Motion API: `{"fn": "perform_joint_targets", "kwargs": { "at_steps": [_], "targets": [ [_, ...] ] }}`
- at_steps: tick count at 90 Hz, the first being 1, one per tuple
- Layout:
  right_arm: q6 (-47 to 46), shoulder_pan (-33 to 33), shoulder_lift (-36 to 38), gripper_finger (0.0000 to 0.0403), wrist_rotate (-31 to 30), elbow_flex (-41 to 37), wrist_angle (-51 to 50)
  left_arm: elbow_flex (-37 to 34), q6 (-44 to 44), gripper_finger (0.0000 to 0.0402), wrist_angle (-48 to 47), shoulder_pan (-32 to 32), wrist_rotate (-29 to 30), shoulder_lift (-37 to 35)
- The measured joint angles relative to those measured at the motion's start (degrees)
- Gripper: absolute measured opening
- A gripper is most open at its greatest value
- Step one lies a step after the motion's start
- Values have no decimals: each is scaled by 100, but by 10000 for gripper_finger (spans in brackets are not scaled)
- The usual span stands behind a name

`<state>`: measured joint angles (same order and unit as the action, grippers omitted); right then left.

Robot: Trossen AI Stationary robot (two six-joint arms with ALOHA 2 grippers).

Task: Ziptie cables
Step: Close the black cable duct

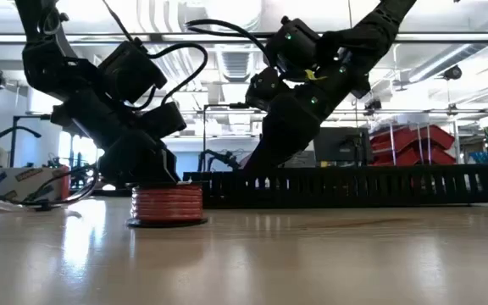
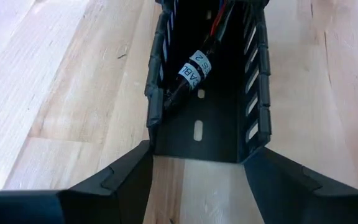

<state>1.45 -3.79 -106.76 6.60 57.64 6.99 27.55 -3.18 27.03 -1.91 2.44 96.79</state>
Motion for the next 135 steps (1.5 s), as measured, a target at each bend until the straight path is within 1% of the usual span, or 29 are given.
{"fn": "perform_joint_targets", "kwargs": {
  "at_steps": [16, 38, 57, 73, 91, 111, 121, 135],
  "targets": [
    [242, 0, -7, 227, 158, 9, -89, -16, -1, 221, 58, 0, 6, -29],
    [465, -11, 2, 221, 462, 55, -461, -81, -44, 220, 200, 2, -9, -70],
    [630, -11, 4, 231, 650, 61, -670, -78, -39, 218, 201, 4, -40, -70],
    [663, -11, 13, 223, 724, 60, -782, -81, -21, 219, 206, 7, -60, -72],
    [759, -4, 20, 234, 742, 53, -839, -86, -16, 216, 248, 7, -64, -70],
    [462, 16, 20, 223, 576, 20, -709, -114, -17, 218, 525, 4, -62, -61],
    [365, 20, 20, 227, 513, 11, -584, -53, -20, 216, 482, 2, -66, -61],
    [621, 20, 22, 235, 856, 20, -712, -52, -15, 218, 533, -17, -94, -76]
  ]
}}
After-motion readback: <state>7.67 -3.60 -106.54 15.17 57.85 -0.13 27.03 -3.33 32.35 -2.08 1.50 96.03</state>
